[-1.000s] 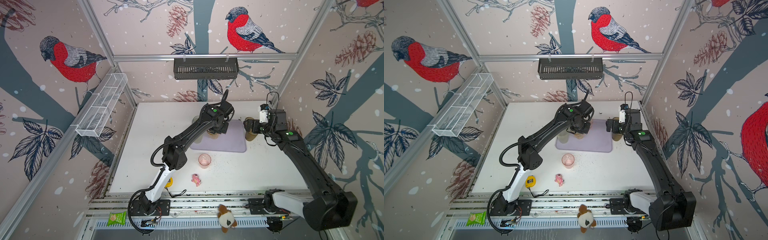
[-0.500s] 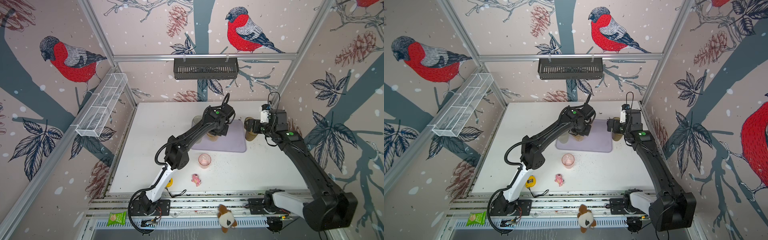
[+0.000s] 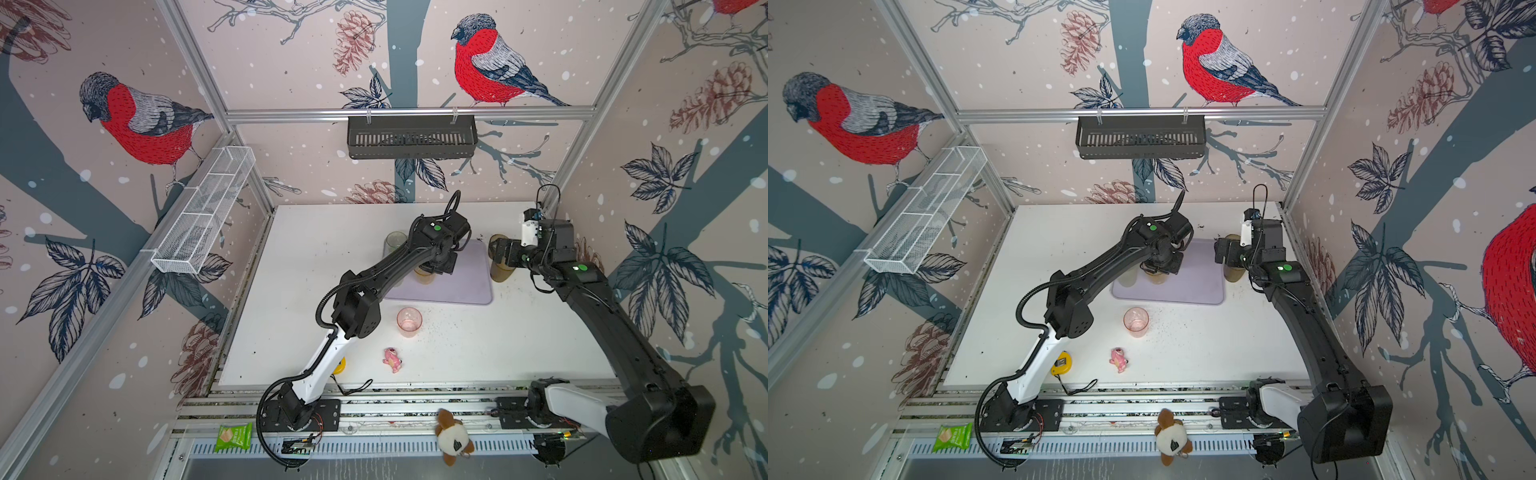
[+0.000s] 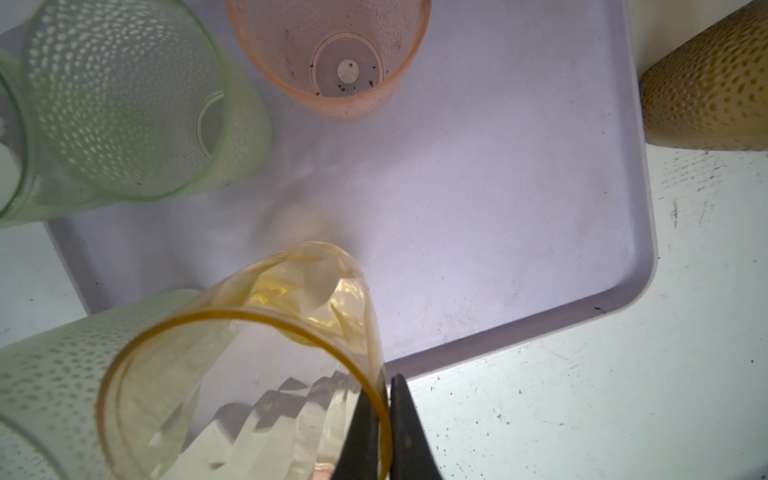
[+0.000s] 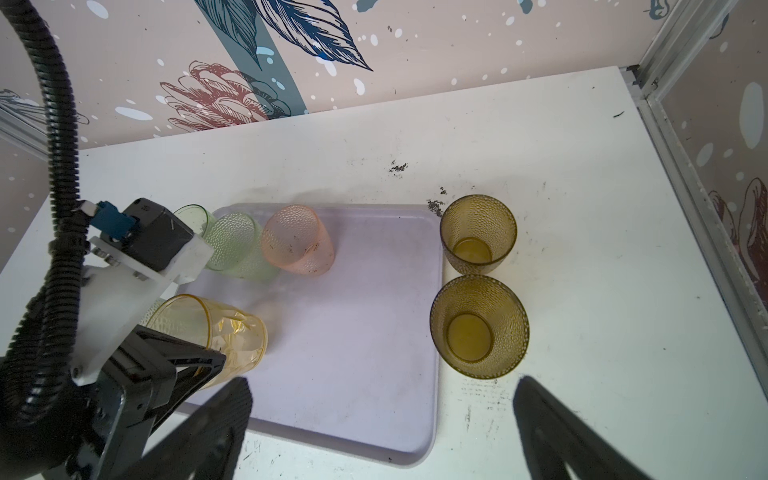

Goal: Place the glasses into the tray

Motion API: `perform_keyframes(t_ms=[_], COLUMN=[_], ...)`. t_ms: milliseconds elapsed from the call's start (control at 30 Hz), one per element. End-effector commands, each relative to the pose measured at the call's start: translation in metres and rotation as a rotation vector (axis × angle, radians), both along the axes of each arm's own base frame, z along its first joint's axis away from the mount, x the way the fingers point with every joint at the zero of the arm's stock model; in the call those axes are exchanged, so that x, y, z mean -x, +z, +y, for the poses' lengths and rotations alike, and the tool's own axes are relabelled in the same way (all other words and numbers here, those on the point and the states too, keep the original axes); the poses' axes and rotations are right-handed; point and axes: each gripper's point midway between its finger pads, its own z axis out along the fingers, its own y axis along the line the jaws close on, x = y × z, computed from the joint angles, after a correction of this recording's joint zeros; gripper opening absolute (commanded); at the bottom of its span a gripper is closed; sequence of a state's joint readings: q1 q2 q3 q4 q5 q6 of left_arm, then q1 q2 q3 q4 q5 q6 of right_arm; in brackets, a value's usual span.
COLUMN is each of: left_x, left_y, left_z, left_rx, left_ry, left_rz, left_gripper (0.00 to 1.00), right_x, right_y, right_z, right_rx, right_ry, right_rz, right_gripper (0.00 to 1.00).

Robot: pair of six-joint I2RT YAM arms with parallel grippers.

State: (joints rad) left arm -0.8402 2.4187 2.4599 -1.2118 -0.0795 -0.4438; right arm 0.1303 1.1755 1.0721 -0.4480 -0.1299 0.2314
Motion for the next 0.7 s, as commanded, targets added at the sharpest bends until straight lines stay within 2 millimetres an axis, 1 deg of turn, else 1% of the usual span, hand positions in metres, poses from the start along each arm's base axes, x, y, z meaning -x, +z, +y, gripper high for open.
perform_keyframes(t_ms=[0,500,667], left_x=[-0.002,-0.004,-0.005], left_y=[-0.005,-0.02,-0.022], left_z=[0.001,0.004,0.006], left_rx=[-0.018,-0.039,-0.045], left_ry=[-0.004,0.0,0.003], left_rz=[-0.009,0.011,0.014], left_gripper=[0.0,0.0,0.0], right_x=[-0.001,-0.002,-0.002], right_y=[0.003,0.001,0.001], right_z=[-0.002,-0.003,-0.004], right_rx=[0.002,0.003,0.002], right_ry=[-0.012,-0.014,-0.019], right_rz=[-0.012,-0.009,-0.008], right_gripper=[0.99,1.0,0.99])
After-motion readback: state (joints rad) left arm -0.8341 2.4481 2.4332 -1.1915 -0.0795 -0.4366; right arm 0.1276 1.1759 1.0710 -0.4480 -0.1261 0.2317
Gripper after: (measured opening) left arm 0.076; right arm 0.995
